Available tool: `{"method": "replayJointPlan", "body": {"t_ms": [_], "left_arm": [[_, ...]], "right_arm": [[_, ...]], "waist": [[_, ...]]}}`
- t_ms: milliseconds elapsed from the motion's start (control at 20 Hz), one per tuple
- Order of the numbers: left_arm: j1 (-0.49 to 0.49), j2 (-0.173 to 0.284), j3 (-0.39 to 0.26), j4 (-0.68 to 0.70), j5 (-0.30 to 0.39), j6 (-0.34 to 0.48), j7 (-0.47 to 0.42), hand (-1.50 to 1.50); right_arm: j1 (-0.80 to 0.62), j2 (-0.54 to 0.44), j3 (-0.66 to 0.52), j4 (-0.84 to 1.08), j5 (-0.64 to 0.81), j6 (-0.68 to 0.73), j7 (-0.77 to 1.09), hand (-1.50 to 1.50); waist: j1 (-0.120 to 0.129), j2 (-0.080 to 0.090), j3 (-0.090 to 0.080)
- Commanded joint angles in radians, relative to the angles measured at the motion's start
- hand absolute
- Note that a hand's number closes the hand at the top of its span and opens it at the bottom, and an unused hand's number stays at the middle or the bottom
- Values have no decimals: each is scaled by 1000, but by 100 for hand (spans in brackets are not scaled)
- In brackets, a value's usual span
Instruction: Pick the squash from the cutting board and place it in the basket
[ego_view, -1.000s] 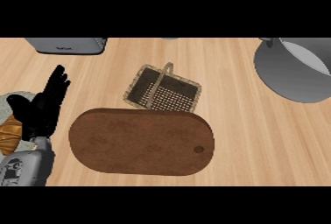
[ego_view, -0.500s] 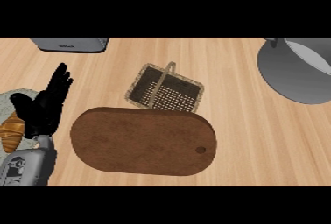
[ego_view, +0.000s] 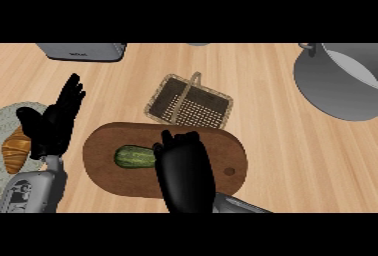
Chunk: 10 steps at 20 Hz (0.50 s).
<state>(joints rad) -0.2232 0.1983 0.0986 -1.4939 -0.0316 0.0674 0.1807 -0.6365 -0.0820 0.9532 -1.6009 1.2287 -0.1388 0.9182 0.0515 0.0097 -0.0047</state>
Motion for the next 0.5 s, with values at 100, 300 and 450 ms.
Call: {"method": "replayJointPlan", "body": {"t_ms": [100,300,450], "left_arm": [[-26,0,14,47,-7,10,-27,0],[14,5,11,14,-4,-2,-18,0],[39,5,22,-14,19,-16,-17,0]], "right_arm": [[-383,79,-257,200,-148,264,-112,150],[-579,81,-373,360,-239,265,-142,150],[-616,81,-435,519,-239,230,-223,150]], "waist": [[-13,-1,2],[-5,-5,3],[-15,-5,4]]}}
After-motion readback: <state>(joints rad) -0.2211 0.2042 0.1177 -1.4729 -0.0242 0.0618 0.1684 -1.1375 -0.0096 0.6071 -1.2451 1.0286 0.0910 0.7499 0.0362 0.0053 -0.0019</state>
